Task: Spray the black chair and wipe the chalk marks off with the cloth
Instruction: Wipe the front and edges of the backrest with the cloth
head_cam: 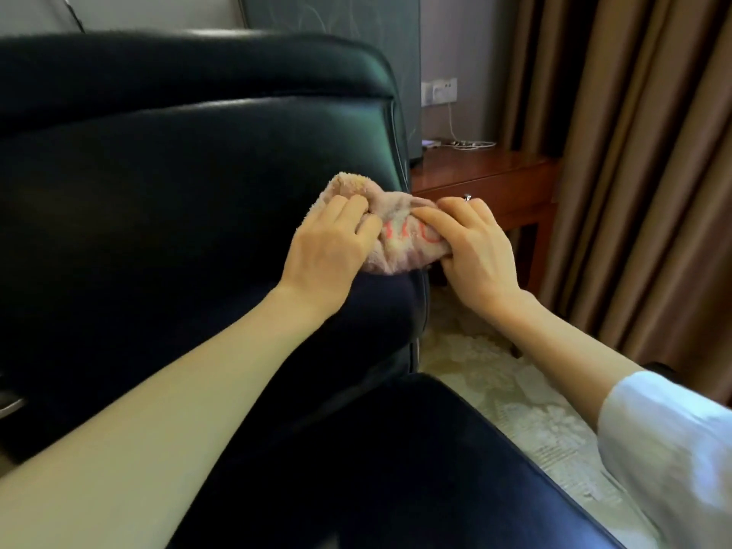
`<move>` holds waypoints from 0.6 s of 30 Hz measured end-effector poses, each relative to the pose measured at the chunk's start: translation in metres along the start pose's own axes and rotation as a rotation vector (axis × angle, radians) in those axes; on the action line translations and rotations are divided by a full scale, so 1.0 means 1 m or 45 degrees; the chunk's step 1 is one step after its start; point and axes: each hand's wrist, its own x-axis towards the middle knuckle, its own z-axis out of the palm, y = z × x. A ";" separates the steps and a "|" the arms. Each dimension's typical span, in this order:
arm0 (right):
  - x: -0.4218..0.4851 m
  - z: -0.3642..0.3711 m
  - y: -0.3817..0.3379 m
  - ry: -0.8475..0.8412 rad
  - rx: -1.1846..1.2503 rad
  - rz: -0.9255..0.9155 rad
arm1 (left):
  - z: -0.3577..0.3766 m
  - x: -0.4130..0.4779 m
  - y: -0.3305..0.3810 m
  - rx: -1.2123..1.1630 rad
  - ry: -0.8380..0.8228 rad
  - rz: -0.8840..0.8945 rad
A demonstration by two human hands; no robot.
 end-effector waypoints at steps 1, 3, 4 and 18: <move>0.006 0.001 0.001 -0.031 -0.009 -0.024 | 0.000 0.002 -0.004 -0.021 -0.041 -0.018; 0.003 0.011 0.004 -0.097 0.003 -0.063 | 0.008 -0.005 -0.005 -0.063 -0.091 -0.018; -0.005 0.019 0.004 -0.126 0.020 -0.050 | 0.015 -0.013 -0.002 -0.072 -0.096 -0.010; -0.144 0.098 0.016 -0.155 0.254 0.229 | 0.110 -0.112 0.058 -0.069 -0.032 0.207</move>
